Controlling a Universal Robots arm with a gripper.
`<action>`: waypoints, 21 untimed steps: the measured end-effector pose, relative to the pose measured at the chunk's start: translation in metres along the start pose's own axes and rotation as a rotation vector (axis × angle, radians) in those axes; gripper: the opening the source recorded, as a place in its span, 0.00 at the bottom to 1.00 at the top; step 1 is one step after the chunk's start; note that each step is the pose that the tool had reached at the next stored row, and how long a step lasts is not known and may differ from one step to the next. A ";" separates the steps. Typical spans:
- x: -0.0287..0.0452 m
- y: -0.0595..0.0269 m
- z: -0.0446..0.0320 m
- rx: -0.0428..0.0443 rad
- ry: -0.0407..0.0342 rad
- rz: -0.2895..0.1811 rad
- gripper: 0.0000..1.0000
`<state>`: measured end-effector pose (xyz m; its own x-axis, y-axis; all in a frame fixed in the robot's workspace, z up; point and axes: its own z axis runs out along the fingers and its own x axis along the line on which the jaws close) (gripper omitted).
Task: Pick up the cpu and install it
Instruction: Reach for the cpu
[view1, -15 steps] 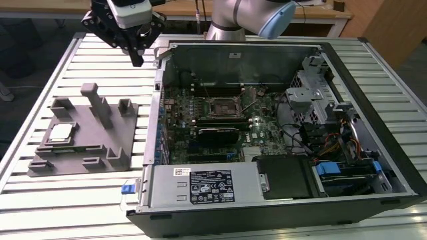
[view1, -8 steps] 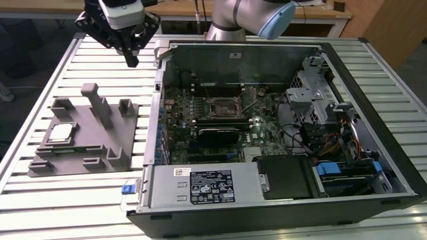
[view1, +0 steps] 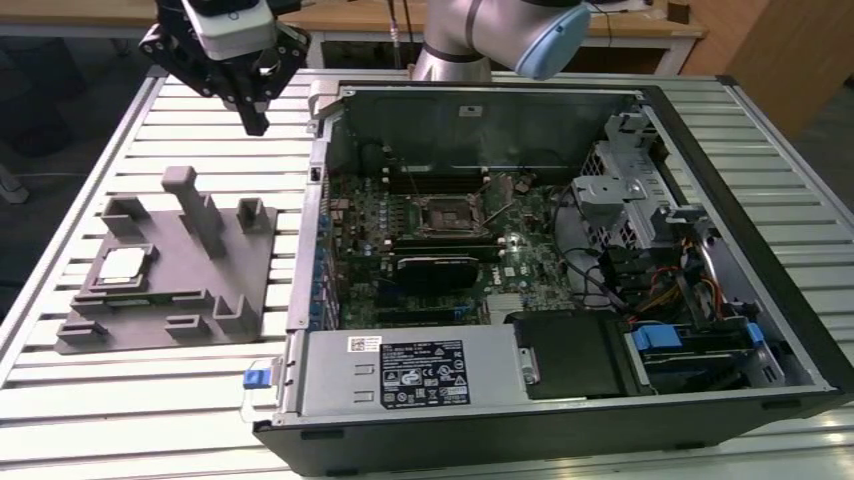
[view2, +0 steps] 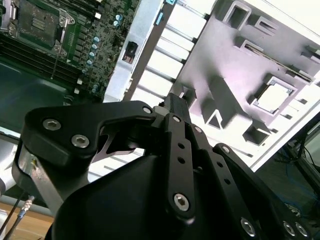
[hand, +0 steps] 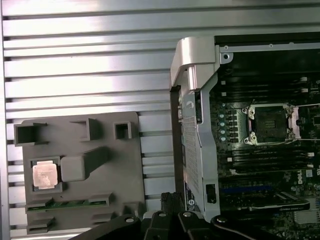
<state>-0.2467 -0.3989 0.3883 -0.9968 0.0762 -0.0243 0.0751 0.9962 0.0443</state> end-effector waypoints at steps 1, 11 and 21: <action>0.0010 -0.0001 0.0001 -0.0001 -0.0001 0.000 0.11; 0.0120 -0.0010 0.0009 -0.0001 0.0000 0.000 0.11; 0.0277 -0.0022 0.0016 0.0000 0.0000 0.000 0.11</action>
<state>-0.2745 -0.3989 0.3860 -0.9968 0.0762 -0.0242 0.0751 0.9962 0.0443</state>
